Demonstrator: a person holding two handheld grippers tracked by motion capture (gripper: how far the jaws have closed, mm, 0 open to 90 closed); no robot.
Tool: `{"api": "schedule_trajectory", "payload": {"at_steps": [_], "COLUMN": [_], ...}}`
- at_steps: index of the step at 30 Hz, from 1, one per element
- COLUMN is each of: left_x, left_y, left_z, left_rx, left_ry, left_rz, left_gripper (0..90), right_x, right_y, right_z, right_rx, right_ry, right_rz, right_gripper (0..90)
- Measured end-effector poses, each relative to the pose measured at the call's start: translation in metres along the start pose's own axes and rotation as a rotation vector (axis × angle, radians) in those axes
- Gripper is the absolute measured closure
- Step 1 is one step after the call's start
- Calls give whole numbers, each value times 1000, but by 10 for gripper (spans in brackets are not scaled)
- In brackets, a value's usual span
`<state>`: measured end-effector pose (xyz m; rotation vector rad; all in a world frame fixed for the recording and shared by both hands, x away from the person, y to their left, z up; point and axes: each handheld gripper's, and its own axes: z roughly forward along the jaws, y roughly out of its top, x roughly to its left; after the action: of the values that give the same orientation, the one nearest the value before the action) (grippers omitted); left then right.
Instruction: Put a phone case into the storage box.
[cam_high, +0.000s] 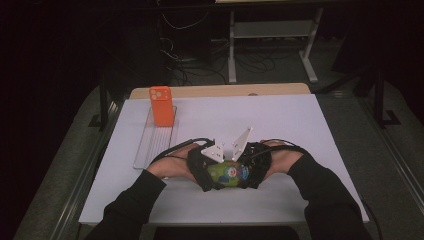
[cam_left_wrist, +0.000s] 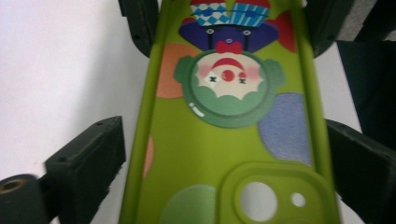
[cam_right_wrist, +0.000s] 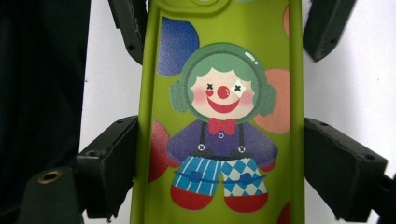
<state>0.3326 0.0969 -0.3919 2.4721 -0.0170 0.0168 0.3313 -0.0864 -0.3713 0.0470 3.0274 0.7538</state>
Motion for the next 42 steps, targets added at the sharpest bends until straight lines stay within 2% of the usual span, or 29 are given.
{"api": "schedule_trajectory", "payload": {"at_steps": [1, 2, 5, 6, 8, 9, 11, 12, 14, 16, 18, 22, 24, 25, 26, 28, 29, 30, 31, 32, 34, 35, 39, 40, 42], "left_x": [1, -1, 0, -1, -1, -2, 0, -2, 0, 1, 2, 1, 2, 2, 2, 3, 4, 4, 4, 4, 6, 6, 10, 10, 12], "left_y": [0, 0, 0, 0, 1, 0, 0, 0, 1, 1, 0, -3, -5, -6, -7, -9, -10, -11, -12, -13, -14, -15, -16, -17, -18], "left_z": [0, 1, 0, 0, 0, 1, 0, 0, 1, 2, 2, -1, -3, -3, -3, -4, -4, -5, -5, -6, -7, -7, -8, -9, -8], "left_rx": [5, -6, 15, 7, 17, 4, 24, 13, 24, 26, 17, -24, -36, -40, -37, -35, -32, -19, -25, -29, -31, -39, -32, -19, -14], "left_ry": [2, -6, -10, -20, -19, -28, -28, -35, -36, -51, -57, -65, -61, -41, -42, -9, 16, 39, 49, 77, 105, 127, 168, 182, 200], "left_rz": [15, -5, 3, -9, 6, -8, 7, -10, 3, -4, -14, -56, -75, -86, -116, -116, -135, -136, -156, -168, -201, -220, -288, -289, -319], "left_gripper": [64, 70, 86, 101, 123, 130, 134, 136, 141, 149, 152, 155, 155, 155, 155, 155, 155, 155, 155, 155, 155, 155, 155, 155, 154], "right_x": [0, 0, 0, 0, 1, 1, 1, 1, 1, 1, 0, -1, -3, -4, -5, -10, -11, -13, -13, -15, -18, -20, -17, -16, -13], "right_y": [0, 0, 0, 0, 0, 1, 1, 1, 0, 0, -1, -2, -5, -7, -9, -14, -17, -21, -25, -29, -37, -40, -52, -54, -58], "right_z": [0, 0, 0, 0, -1, -1, -1, -1, -1, 0, 0, -1, -4, -6, -7, -9, -10, -12, -13, -15, -17, -18, -18, -17, -14], "right_rx": [1, 3, 1, 0, 0, 0, 0, 1, 2, 7, 6, -25, -55, -63, -69, -78, -91, -111, -117, -132, -157, -172, -228, -256, -302], "right_ry": [1, 0, -1, -1, -2, -2, 1, 2, 2, 19, 14, 25, 23, 17, -6, -27, -43, -56, -57, -70, -110, -137, -203, -212, -246], "right_rz": [-1, 0, -5, -7, -10, -11, -11, -14, -13, -8, -7, 6, 38, 48, 64, 108, 134, 161, 206, 237, 297, 300, 437, 480, 523], "right_gripper": [151, 151, 151, 151, 151, 151, 151, 151, 151, 150, 148, 139, 121, 98, 69, 29, 20, 15, 13, 13, 13, 10, 3, 2, 3]}}
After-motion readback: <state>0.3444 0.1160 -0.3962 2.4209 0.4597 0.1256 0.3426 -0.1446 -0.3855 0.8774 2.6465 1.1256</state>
